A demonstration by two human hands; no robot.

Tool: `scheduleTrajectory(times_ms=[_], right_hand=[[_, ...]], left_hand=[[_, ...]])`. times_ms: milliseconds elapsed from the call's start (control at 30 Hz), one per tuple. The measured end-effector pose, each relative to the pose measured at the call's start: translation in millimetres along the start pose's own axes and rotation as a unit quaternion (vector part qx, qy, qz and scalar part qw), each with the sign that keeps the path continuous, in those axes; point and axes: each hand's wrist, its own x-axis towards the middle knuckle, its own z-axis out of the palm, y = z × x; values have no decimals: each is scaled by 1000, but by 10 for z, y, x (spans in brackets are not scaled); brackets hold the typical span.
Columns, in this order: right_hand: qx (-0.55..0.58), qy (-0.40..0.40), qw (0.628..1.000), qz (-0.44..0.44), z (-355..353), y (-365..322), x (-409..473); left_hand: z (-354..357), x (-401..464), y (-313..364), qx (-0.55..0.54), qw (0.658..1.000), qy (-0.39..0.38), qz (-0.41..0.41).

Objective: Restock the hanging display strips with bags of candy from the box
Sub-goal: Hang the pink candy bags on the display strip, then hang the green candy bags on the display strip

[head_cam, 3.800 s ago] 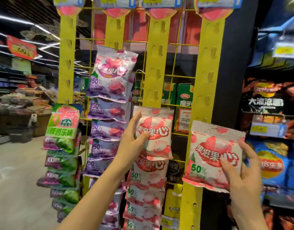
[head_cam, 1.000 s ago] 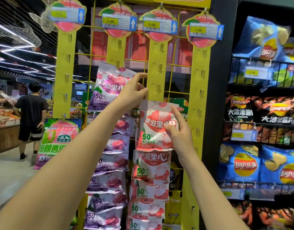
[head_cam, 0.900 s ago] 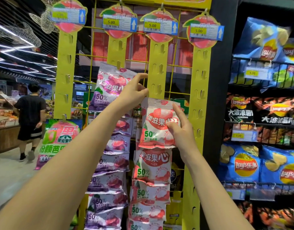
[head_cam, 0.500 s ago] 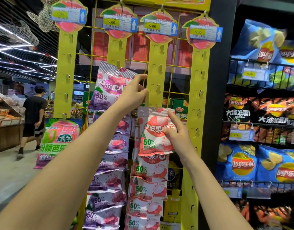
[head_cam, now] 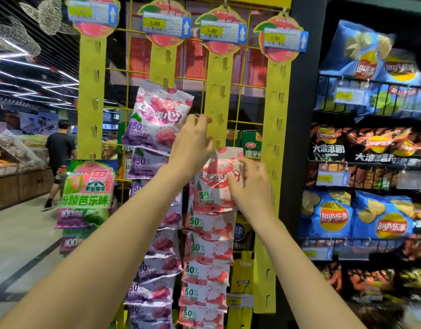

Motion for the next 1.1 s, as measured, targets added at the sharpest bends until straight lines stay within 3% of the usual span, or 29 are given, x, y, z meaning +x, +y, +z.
scheduleTrajectory(times_ms=[200,600,800,1033,1100], right_hand=[[-202,26,979,-23,-391,219,-31],[-433,-130,891,48,-1111,1398,-670],[-455,-171,869,98,-1575,2040,-1263],[-486,-231,833,127,-2160,2720,-1938],[-456,-247,844,135,-2357,2981,-2153]], left_hand=[[119,-320,169,165,983,-26,77],[1045,-1179,1042,116,967,-85,209],[1501,-1717,1661,60,960,-164,217],[1954,-2362,2550,17,929,-313,199],[2108,-2558,2839,17,920,-345,187]])
